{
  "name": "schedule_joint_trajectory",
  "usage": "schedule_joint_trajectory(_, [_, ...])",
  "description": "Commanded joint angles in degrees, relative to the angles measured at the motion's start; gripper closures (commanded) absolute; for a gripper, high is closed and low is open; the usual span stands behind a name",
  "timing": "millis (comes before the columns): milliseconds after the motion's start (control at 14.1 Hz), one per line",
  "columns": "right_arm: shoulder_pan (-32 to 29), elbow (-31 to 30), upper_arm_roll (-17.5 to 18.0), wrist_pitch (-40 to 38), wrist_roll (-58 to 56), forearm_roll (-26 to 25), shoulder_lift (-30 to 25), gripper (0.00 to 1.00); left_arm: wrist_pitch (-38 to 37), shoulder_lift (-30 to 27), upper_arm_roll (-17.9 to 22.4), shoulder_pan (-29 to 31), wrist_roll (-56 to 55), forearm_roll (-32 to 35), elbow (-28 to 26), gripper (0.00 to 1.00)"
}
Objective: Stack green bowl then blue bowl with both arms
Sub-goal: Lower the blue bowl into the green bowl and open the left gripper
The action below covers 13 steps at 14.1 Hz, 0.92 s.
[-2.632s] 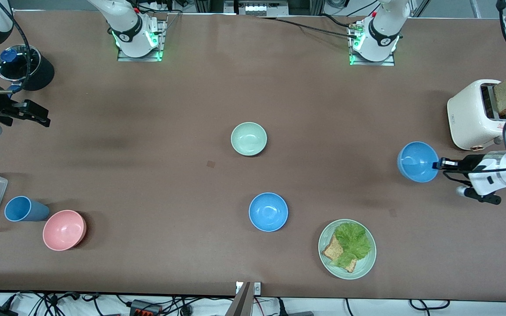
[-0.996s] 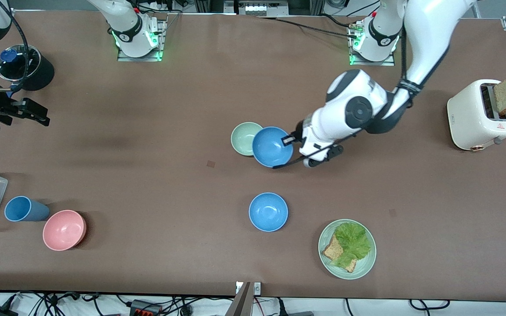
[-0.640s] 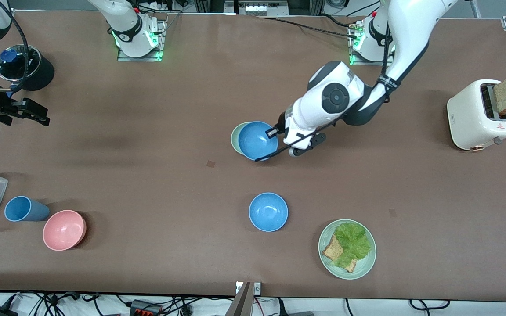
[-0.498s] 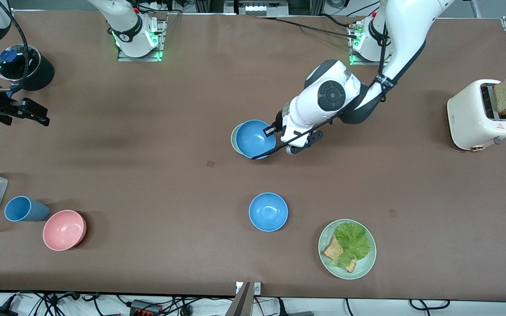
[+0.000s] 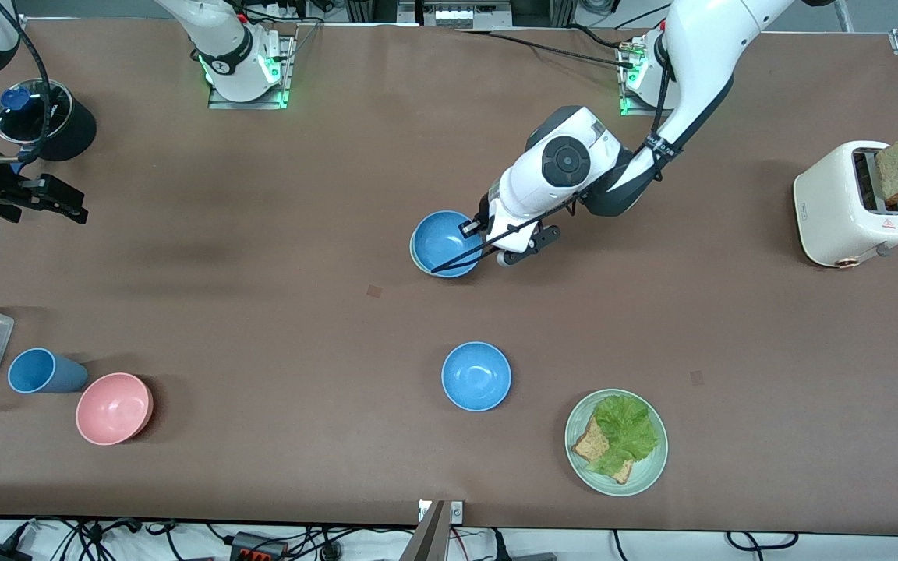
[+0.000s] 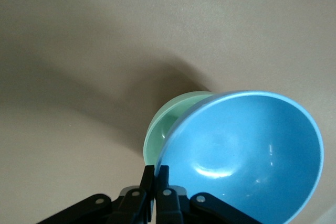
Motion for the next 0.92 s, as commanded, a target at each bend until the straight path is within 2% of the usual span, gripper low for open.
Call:
schedule_joint_trajectory(0, [-0.14,-1.30,-0.09,0.41,-0.91,0.84,-1.49,0.00,0.91,0.26,0.98,-1.05,-1.19,1.17,-0.03,0.99])
schedule_joint_trajectory(356, [-0.14,-1.30,-0.09,0.41,-0.91,0.84,-1.49,0.00,2.05,0.62,3.96,-4.73,-1.63,1.17,-0.03,0.99])
schedule_joint_trajectory(640, [-0.14,-1.30,-0.09,0.41,-0.91,0.84,-1.49,0.00,2.05,0.71,4.76,-6.06,-2.07,1.17,-0.03,0.98])
schedule_joint_trajectory(783, [-0.14,-1.30,-0.09,0.41,-0.91,0.84,-1.49,0.00,1.88,0.62,4.76,-5.88,-3.38,1.26,0.32,0.78])
schedule_joint_trajectory(854, [-0.14,-1.30,-0.09,0.41,-0.91,0.84,-1.49,0.00,1.53,0.62,4.76,-5.53,-3.65,1.26,0.50,0.77])
